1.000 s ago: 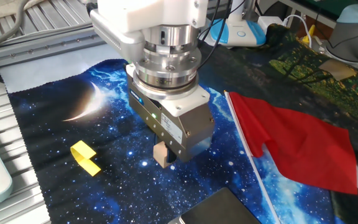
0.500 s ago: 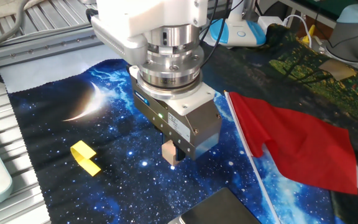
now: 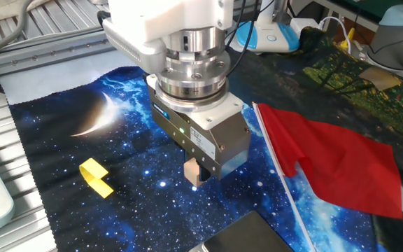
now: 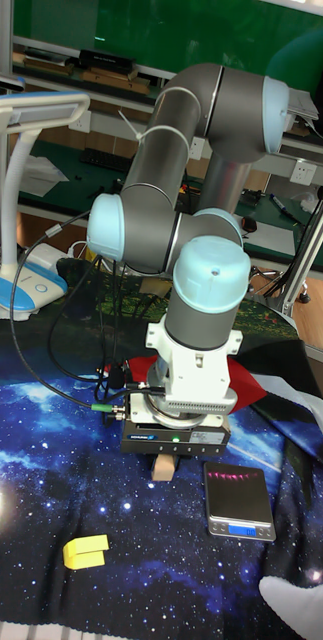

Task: Remove the object from the scale

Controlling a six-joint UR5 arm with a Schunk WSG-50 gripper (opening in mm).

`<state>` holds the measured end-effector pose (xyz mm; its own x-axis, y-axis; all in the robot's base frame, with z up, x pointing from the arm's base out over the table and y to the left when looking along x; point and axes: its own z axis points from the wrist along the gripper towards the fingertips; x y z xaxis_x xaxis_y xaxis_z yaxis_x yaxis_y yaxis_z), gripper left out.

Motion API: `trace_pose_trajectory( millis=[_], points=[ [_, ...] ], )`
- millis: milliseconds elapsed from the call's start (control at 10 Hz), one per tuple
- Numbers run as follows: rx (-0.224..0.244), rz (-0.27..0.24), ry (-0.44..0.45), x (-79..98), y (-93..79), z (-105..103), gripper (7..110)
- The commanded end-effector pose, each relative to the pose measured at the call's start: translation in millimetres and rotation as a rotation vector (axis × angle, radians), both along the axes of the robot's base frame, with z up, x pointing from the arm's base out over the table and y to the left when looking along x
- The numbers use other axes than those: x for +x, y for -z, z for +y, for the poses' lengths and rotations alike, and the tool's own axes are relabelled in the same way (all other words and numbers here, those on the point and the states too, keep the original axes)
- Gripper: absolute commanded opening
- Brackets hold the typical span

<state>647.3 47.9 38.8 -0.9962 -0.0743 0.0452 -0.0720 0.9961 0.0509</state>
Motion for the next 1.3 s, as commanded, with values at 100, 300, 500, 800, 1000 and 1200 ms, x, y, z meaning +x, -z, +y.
trace_pose_trajectory(
  millis=[100, 300, 500, 800, 1000, 1200],
  points=[
    [0.024, -0.017, 0.01, 4.6, -1.3, 5, 7],
    [0.022, -0.009, 0.003, 2.7, -1.4, 4, 7],
    [0.013, -0.003, 0.0, 21.9, 13.1, 2, 7],
    [-0.02, -0.019, -0.007, 47.2, 42.9, -12, 7],
    [-0.017, -0.019, -0.014, 39.5, 41.6, -16, 7],
    [-0.014, -0.016, -0.015, 35.6, 38.8, -16, 7]
  ],
)
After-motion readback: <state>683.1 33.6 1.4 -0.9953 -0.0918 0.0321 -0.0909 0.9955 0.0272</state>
